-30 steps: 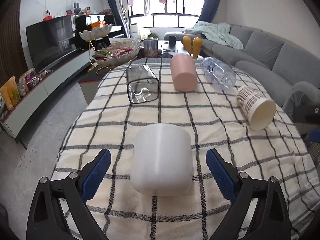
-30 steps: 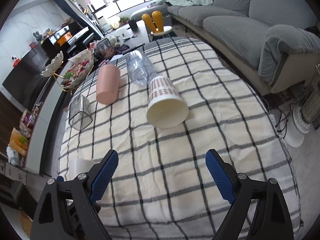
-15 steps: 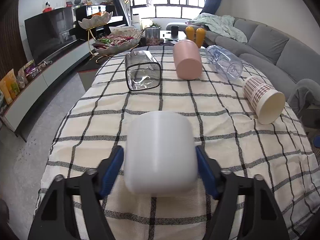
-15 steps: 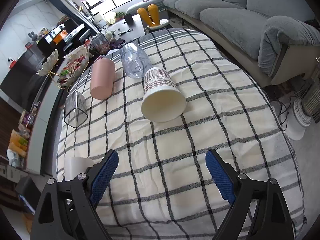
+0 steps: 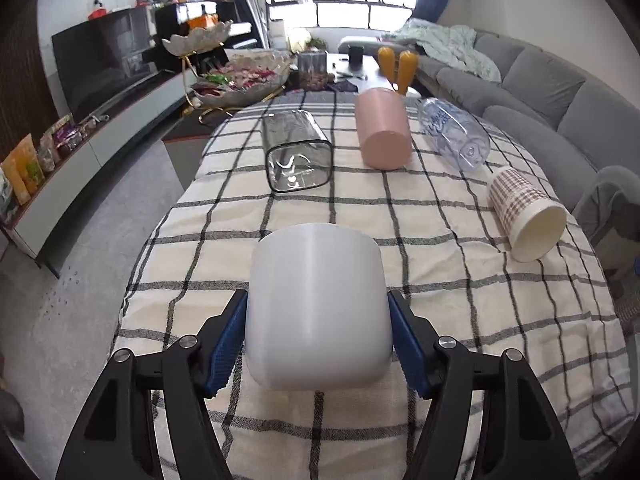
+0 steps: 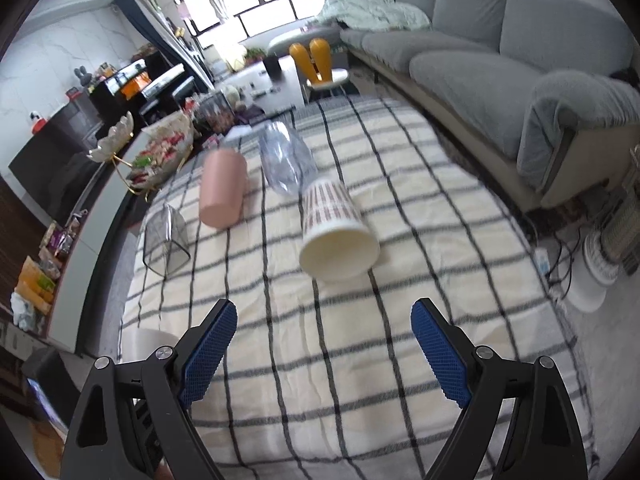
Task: Flip cup upside down
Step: 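Lift the white cup with the left tool and rotate it rim-down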
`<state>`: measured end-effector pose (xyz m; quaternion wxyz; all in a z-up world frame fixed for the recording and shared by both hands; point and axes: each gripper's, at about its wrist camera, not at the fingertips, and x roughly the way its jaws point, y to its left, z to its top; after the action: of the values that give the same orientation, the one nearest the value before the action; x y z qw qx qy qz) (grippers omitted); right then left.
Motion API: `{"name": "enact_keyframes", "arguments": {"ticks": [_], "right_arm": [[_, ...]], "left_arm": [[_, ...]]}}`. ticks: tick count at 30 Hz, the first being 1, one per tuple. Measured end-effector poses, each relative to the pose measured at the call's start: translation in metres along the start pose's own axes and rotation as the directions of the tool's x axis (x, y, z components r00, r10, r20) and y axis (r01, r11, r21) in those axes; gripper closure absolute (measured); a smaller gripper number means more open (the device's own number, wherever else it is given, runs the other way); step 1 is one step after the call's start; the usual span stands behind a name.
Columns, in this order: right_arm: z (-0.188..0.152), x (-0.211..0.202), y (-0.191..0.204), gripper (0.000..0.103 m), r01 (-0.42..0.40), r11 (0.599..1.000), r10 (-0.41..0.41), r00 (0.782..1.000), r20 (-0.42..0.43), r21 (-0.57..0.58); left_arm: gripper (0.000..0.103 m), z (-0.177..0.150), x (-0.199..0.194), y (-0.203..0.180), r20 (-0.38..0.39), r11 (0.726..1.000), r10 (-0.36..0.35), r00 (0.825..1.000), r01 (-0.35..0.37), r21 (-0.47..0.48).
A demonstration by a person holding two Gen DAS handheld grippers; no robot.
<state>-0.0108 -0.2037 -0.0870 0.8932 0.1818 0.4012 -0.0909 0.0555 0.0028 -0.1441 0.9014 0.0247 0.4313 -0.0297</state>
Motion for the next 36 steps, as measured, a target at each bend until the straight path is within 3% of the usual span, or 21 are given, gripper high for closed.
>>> {"name": "enact_keyframes", "arguments": {"ticks": [6, 11, 16, 19, 24, 27, 30, 31, 34, 36], "right_arm": [[0.011, -0.014, 0.002, 0.014, 0.004, 1.000, -0.003, 0.997, 0.074, -0.026], [0.020, -0.017, 0.000, 0.014, 0.013, 1.000, -0.011, 0.995, 0.097, -0.023], [0.032, -0.013, -0.001, 0.014, 0.027, 1.000, -0.025, 0.996, 0.080, -0.016], [0.039, -0.009, -0.002, 0.014, 0.033, 0.999, -0.032, 0.998, 0.060, -0.005], [0.055, 0.001, -0.006, 0.014, 0.026, 0.999, -0.027, 0.999, 0.027, 0.032], [0.068, 0.012, -0.010, 0.014, 0.019, 0.997, -0.018, 1.000, -0.013, 0.070], [0.078, 0.024, -0.013, 0.014, 0.009, 0.994, -0.003, 0.999, -0.049, 0.108], [0.083, 0.030, -0.015, 0.014, 0.005, 0.992, 0.003, 0.998, -0.063, 0.125], [0.094, 0.042, -0.016, 0.014, 0.008, 0.989, 0.004, 0.997, -0.080, 0.147], [0.102, 0.055, -0.019, 0.014, 0.006, 0.985, 0.010, 0.996, -0.094, 0.170]], "left_arm": [[0.036, 0.018, -0.004, -0.015, -0.116, 0.996, -0.021, 0.993, 0.031, 0.083], [0.036, 0.031, -0.003, -0.027, -0.221, 0.989, -0.033, 0.975, 0.064, 0.136], [0.036, 0.045, 0.006, -0.040, -0.355, 0.984, -0.031, 0.934, 0.092, 0.156], [0.036, 0.054, 0.014, -0.050, -0.441, 0.977, -0.027, 0.897, 0.117, 0.178], [0.036, 0.071, 0.036, -0.064, -0.597, 0.964, -0.021, 0.802, 0.174, 0.200], [0.036, 0.079, 0.055, -0.070, -0.692, 0.957, -0.008, 0.722, 0.206, 0.203], [0.036, 0.082, 0.076, -0.074, -0.805, 0.955, -0.014, 0.593, 0.246, 0.165], [0.036, 0.081, 0.085, -0.076, -0.843, 0.952, -0.003, 0.537, 0.260, 0.162], [0.036, 0.084, 0.105, -0.082, -0.895, 0.946, 0.045, 0.443, 0.270, 0.181], [0.036, 0.087, 0.118, -0.084, -0.914, 0.944, 0.069, 0.401, 0.270, 0.190]]}}
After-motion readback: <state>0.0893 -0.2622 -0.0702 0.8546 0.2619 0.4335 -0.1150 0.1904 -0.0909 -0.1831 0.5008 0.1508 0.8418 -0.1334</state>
